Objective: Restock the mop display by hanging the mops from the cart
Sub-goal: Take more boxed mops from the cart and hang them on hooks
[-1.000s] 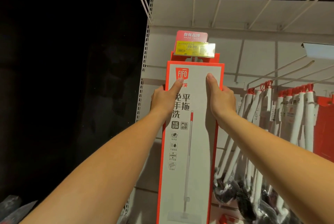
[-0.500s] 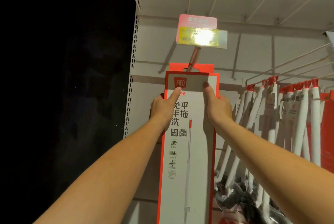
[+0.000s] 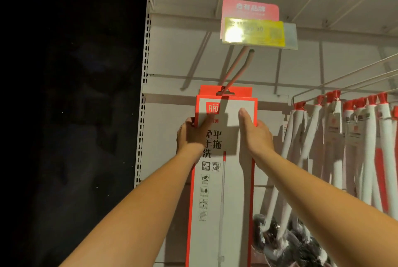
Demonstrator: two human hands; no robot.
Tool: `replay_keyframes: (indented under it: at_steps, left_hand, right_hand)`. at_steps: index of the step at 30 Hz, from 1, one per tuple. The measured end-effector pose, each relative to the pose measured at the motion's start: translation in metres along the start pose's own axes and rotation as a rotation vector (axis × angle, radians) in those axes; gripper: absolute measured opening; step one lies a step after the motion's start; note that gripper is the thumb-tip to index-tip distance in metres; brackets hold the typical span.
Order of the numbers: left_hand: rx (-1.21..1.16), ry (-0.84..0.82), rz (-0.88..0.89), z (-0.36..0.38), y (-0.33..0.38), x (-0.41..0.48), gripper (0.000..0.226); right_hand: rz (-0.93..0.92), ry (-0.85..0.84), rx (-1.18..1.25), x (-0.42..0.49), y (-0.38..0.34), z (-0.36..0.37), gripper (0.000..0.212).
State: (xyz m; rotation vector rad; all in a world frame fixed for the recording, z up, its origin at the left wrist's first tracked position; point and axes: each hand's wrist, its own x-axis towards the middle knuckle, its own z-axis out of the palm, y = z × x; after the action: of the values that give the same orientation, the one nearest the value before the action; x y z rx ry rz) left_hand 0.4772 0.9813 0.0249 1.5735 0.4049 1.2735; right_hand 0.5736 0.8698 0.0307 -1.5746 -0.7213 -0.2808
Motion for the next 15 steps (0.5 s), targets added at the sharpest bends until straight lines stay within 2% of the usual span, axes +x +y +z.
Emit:
replay_keyframes:
  at_steps: [3, 7, 15]
  left_hand:
    - [0.086, -0.036, 0.067, 0.002, -0.012, 0.011, 0.042]
    - [0.159, -0.031, 0.121, 0.005, -0.023, 0.027, 0.049]
    - [0.128, -0.023, 0.150, 0.007, -0.038, 0.039, 0.042]
  right_hand:
    - [0.007, -0.012, -0.006, 0.006, 0.003, 0.004, 0.059]
    - [0.007, -0.016, 0.019, 0.017, 0.008, 0.011, 0.059]
    - [-0.017, -0.006, 0.025, 0.030, 0.023, 0.027, 0.069]
